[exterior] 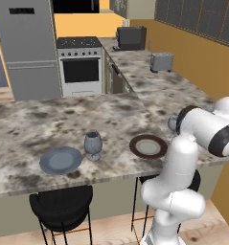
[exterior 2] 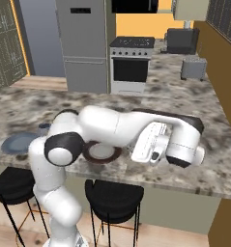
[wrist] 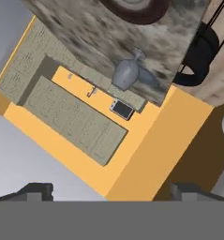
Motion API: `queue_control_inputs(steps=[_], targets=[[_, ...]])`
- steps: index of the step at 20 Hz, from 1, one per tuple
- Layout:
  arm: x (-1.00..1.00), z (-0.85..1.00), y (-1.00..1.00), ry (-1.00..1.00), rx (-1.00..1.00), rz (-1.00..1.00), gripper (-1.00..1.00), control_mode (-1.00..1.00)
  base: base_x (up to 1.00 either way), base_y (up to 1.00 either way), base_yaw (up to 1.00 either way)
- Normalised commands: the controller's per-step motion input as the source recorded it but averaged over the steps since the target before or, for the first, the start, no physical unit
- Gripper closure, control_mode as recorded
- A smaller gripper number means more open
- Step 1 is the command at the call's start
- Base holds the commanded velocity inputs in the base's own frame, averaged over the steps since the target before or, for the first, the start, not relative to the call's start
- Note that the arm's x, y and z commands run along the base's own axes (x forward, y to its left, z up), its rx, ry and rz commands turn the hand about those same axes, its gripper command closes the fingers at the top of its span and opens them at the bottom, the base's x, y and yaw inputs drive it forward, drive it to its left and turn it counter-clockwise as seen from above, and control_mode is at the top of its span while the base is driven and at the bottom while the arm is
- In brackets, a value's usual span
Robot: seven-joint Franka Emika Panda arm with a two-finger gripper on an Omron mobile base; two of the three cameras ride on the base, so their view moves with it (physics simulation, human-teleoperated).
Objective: Retrieve the wine glasses from the counter and place one next to each plate.
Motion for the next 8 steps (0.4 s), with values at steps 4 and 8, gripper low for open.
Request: queue_control_inputs(steps=[4,8], targets=[[-0.86,0.25,0.99,-0.25,-0.28,-0.18,-1.0,-1.0,0.0,0.0,0.0],[-0.32,0.18,0.76,-0.14,-0.21,-0.2,-1.0,-1.0,0.0,0.0,0.0]])
